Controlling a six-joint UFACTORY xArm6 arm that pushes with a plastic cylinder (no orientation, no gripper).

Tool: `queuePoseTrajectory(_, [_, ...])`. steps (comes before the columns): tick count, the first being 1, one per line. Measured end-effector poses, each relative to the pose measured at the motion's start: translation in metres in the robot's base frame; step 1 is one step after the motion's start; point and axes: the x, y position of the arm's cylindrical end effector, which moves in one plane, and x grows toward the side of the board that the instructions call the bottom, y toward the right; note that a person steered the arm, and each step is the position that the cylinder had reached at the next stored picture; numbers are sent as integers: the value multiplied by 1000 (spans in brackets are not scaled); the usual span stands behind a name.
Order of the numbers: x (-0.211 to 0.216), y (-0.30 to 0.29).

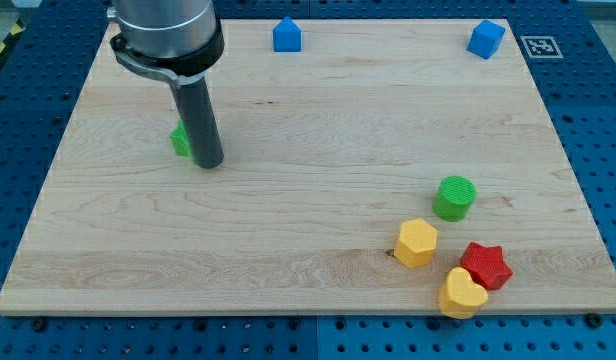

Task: Keep the green star at the bottom side of the red circle

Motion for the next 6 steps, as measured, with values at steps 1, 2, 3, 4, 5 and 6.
queuePoseTrajectory(1, [0, 7])
queuePoseTrajectory(2, [0, 30])
queuePoseTrajectory(3, [-13, 29])
queuePoseTrajectory(4, [-24, 11])
queuePoseTrajectory(5, [-23, -19])
queuePoseTrajectory(6, [-23, -42])
